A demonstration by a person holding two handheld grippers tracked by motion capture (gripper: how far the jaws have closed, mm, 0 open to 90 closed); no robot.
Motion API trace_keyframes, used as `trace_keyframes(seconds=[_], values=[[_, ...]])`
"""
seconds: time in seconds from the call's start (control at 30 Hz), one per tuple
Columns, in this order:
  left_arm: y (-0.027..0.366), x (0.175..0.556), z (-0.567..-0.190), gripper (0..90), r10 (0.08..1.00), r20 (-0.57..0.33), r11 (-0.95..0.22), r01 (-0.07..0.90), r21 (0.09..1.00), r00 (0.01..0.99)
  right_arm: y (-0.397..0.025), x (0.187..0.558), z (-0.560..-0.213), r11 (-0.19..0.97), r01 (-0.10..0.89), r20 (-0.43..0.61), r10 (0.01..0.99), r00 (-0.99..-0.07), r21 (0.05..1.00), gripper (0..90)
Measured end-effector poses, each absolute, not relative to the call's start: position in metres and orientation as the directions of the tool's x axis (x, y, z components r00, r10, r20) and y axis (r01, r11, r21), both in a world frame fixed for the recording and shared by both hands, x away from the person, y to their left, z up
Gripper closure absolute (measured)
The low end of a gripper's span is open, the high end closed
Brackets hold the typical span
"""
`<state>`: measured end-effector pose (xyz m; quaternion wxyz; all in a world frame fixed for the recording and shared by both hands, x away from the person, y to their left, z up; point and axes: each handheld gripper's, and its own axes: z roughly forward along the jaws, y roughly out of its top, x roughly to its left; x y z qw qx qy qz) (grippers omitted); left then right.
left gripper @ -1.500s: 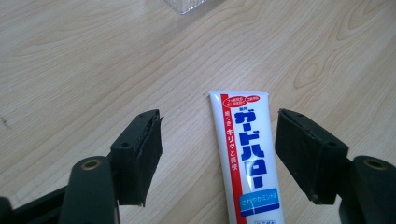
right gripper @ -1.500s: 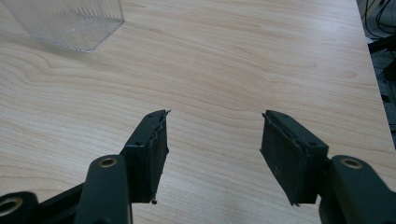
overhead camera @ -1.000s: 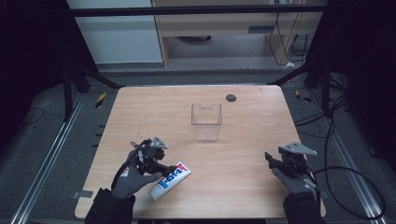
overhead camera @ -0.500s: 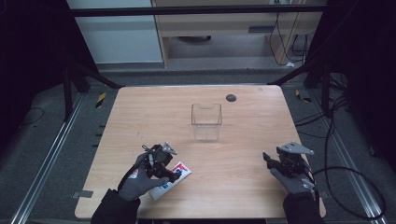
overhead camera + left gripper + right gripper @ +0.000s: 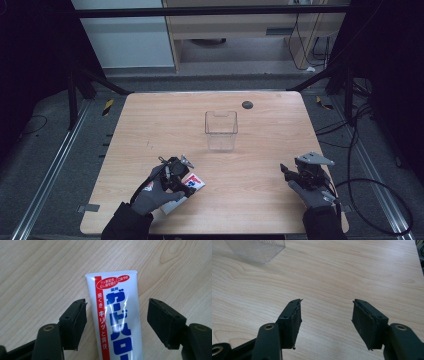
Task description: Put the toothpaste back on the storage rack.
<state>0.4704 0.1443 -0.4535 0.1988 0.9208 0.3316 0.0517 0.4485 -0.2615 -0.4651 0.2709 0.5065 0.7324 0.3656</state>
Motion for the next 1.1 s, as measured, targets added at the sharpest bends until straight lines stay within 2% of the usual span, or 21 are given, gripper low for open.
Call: trace_keyframes(seconds=[0.6, 1.1], values=[[0.141, 0.474, -0.465, 35.9, 0.624, -0.036, -0.724, 0.595, 0.348, 0.781, -0.261, 0.45, -0.466, 0.222, 0.551, -0.027, 0.94, -0.34, 0.804, 40.2], [0.139, 0.476, -0.469, 36.3, 0.618, -0.045, -0.735, 0.597, 0.321, 0.785, -0.261, 0.45, -0.466, 0.217, 0.559, -0.018, 0.941, -0.339, 0.801, 40.2]])
